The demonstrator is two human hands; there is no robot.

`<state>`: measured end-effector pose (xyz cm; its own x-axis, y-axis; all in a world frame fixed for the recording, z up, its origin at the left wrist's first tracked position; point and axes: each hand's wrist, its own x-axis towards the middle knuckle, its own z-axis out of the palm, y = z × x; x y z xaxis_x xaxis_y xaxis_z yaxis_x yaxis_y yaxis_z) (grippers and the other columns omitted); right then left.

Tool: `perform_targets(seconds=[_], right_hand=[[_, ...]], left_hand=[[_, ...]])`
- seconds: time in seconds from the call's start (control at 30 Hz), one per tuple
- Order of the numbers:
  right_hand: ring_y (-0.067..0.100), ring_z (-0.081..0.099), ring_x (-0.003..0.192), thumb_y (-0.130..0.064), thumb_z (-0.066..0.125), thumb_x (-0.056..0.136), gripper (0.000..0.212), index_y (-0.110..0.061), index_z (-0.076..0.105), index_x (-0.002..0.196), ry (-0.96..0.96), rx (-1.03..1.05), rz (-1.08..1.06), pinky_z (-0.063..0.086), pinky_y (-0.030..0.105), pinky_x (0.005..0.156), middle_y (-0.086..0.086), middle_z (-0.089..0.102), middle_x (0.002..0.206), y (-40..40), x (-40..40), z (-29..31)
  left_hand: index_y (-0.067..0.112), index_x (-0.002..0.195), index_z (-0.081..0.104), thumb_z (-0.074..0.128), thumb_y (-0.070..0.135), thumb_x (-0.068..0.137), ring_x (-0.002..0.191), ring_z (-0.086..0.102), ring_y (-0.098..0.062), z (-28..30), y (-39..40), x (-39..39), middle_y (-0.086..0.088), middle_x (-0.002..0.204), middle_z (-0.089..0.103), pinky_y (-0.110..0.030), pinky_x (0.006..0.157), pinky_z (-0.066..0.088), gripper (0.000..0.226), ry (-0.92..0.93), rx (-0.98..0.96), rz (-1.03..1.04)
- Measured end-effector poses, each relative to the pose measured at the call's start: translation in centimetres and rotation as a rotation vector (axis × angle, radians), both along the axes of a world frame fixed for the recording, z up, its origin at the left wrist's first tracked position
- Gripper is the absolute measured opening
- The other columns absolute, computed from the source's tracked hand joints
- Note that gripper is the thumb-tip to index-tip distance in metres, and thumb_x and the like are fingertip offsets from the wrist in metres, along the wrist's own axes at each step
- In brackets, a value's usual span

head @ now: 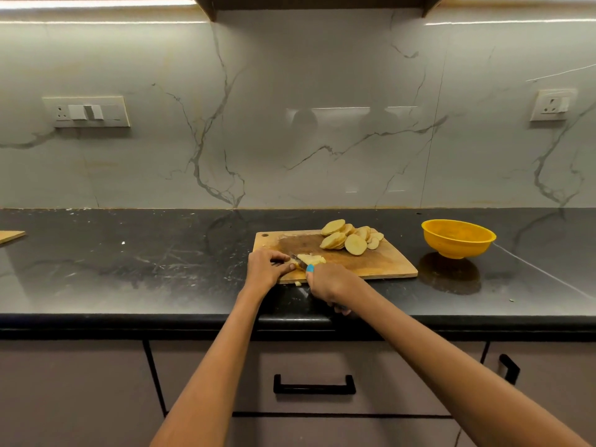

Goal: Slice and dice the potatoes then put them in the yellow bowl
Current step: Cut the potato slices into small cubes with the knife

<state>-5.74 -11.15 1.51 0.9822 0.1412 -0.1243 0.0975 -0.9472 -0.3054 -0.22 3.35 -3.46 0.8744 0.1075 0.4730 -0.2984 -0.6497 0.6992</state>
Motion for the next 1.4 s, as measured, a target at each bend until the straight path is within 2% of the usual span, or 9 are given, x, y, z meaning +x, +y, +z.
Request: perform_targets(seconds=[0.13,0.3,0.43,0.6,0.77,0.83,1.03,1.2,1.4], right_hand=[[0.019,0.052,0.053,-0.029,0.026,0.104,0.042,-0.003,0.049,0.081,-0.021,-0.065,0.042,0.045,0.027,0.051,0.009,0.053,0.066,0.8,0.7,0.0],[0.025,0.062,0.097,-0.020,0.037,0.102,0.030,-0.003,0.057,0.117,-0.224,-0.251,0.126,0.046,0.030,0.071,0.012,0.063,0.112,0.4,0.4,-1.5],[0.023,0.065,0.095,-0.016,0.039,0.102,0.026,-0.003,0.055,0.117,-0.386,-0.375,0.155,0.049,0.030,0.070,0.010,0.065,0.111,0.1,0.0,-2.6],[0.025,0.061,0.096,-0.032,0.035,0.103,0.037,-0.005,0.060,0.110,-0.266,-0.082,0.109,0.047,0.034,0.078,0.012,0.064,0.107,-1.5,1.0,-1.6],[0.017,0.056,0.047,-0.035,0.026,0.104,0.046,-0.002,0.054,0.088,-0.136,0.164,0.024,0.044,0.024,0.041,0.010,0.058,0.065,-1.3,0.0,-1.2],[0.016,0.053,0.049,-0.035,0.026,0.104,0.042,-0.004,0.052,0.094,-0.131,0.133,0.056,0.043,0.024,0.042,0.006,0.051,0.063,-0.8,-0.7,-1.3],[0.024,0.056,0.075,-0.037,0.029,0.103,0.038,-0.008,0.053,0.097,-0.157,0.135,0.031,0.045,0.030,0.057,0.011,0.059,0.087,-0.5,-0.7,-1.9],[0.030,0.062,0.103,-0.026,0.032,0.103,0.036,-0.001,0.054,0.117,-0.131,0.026,0.031,0.052,0.037,0.086,0.015,0.062,0.114,-0.1,-1.2,-1.3],[0.026,0.060,0.089,-0.018,0.034,0.103,0.032,0.001,0.055,0.118,-0.064,-0.076,0.072,0.050,0.034,0.081,0.016,0.063,0.117,2.0,0.2,-0.3]], left_hand=[[0.002,0.096,0.073,0.078,0.013,0.074,0.084,0.059,-0.006,0.2,0.0,-0.1,-0.012,0.095,0.072,-0.014,0.079,0.042,0.025,-0.012,0.008,-0.004],[0.004,0.093,0.074,0.077,0.012,0.074,0.081,0.060,-0.006,0.0,-0.1,-0.4,-0.009,0.091,0.073,-0.018,0.079,0.047,0.021,-0.036,0.022,-0.004],[0.004,0.094,0.074,0.077,0.013,0.075,0.083,0.060,-0.006,0.1,-0.1,-0.3,-0.009,0.093,0.073,-0.015,0.078,0.043,0.022,-0.029,0.028,0.002],[0.002,0.102,0.071,0.076,0.010,0.075,0.090,0.060,-0.010,0.0,-0.1,-0.4,-0.012,0.101,0.071,-0.017,0.083,0.043,0.029,-0.016,-0.019,0.032],[0.001,0.098,0.072,0.076,0.006,0.073,0.086,0.060,-0.010,-0.2,0.1,-0.3,-0.014,0.097,0.071,-0.019,0.085,0.046,0.026,-0.036,-0.065,0.090],[0.001,0.097,0.072,0.077,0.006,0.073,0.085,0.062,-0.011,-0.3,0.1,-0.3,-0.013,0.096,0.072,-0.016,0.080,0.044,0.025,-0.034,-0.063,0.092],[0.002,0.096,0.073,0.076,0.006,0.074,0.083,0.062,-0.010,-0.3,0.0,-0.3,-0.012,0.095,0.072,-0.017,0.080,0.045,0.023,-0.034,-0.063,0.095],[0.003,0.097,0.073,0.076,0.008,0.075,0.086,0.064,-0.013,-0.2,-0.1,-0.3,-0.012,0.095,0.072,-0.019,0.081,0.046,0.023,-0.021,-0.041,0.092],[0.002,0.093,0.074,0.076,0.009,0.075,0.083,0.064,-0.013,0.0,0.1,-0.4,-0.012,0.091,0.072,-0.023,0.083,0.050,0.019,-0.019,-0.015,0.074]])
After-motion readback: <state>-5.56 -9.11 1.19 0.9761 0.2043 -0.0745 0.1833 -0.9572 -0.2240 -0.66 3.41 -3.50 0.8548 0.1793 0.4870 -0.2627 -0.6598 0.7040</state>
